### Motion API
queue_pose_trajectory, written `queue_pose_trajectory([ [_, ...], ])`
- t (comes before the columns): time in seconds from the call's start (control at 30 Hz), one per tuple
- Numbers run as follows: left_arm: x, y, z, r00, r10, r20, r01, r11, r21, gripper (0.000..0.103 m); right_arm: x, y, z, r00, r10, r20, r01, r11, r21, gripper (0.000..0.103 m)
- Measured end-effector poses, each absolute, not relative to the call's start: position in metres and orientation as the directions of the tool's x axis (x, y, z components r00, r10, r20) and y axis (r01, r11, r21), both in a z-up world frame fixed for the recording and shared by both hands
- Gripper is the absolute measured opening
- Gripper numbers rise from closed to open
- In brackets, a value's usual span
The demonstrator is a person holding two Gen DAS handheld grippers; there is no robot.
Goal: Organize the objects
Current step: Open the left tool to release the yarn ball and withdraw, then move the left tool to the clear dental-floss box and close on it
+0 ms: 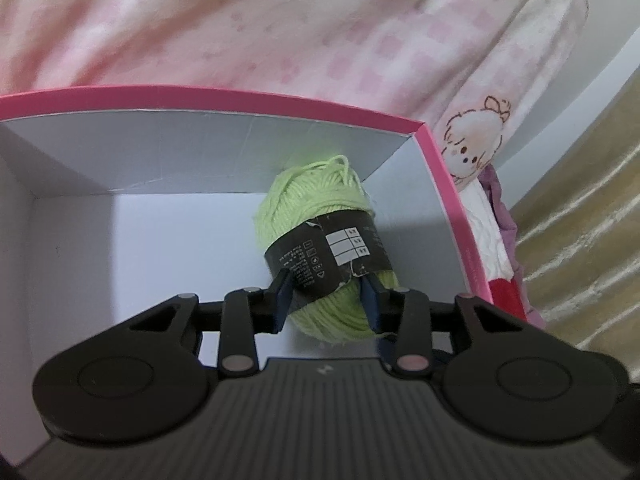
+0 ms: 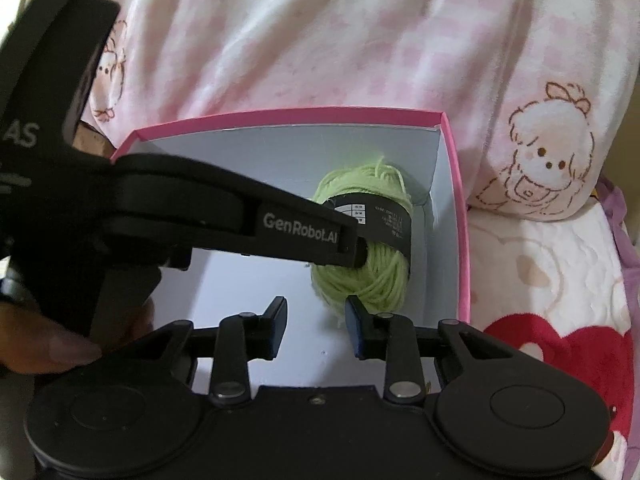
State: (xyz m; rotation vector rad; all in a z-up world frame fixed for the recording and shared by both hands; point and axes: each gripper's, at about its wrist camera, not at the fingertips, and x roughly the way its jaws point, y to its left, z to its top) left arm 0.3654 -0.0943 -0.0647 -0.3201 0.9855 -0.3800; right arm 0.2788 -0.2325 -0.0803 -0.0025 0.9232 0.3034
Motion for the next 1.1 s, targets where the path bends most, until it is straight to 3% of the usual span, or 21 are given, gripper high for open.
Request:
queue_pose_trajectory([
  [0.07,0.357,-0.092,-0.062,0.501,-0.434,-0.749,0.175,0.898,-0.403,0.042,0.266,-0.236,-0.072,0.565,0.257,-0.784,-0.234,0.961,0.146,0.041],
  [0.27,0.324,-0.079,-0.041,0.482,-0.362,-0.798,0.204,0.932,-0.299,0.050,0.233,-0.237,-0.055,0.578,0.255,-0.775,-0.272,0.956,0.111,0.044],
  [0.5,0.272,-0.037,0.013,0.490,-0.395,-0.778,0.261,0.917,-0.301,0.060,0.200,-0.240,-0.008,0.573,0.262,-0.776,-0.317,0.945,0.084,0.060],
  [0.6,0.243,-0.022,0.043,0.519,-0.395,-0.758,0.305,0.914,-0.268,0.070,0.183,-0.246,0.012,0.535,0.285,-0.796,-0.288,0.946,0.145,0.061],
  [0.73,0.209,-0.010,0.070,0.518,-0.370,-0.771,0.359,0.912,-0.197,0.075,0.152,-0.249,0.039,0.525,0.344,-0.778,-0.310,0.929,0.202,0.066],
  [0.83,0.186,-0.004,0.083,0.506,-0.360,-0.784,0.382,0.908,-0.170,0.080,0.130,-0.252,0.055,0.524,0.380,-0.762,-0.333,0.915,0.227,0.074],
  [0.9,0.173,-0.001,0.088,0.488,-0.375,-0.788,0.399,0.899,-0.180,0.085,0.118,-0.251,0.060,0.517,0.390,-0.762,-0.359,0.907,0.221,0.080],
  [1.1,0.132,0.003,0.083,0.442,-0.368,-0.818,0.423,0.890,-0.171,0.087,0.079,-0.241,0.048,0.489,0.417,-0.766,-0.428,0.880,0.206,0.083],
])
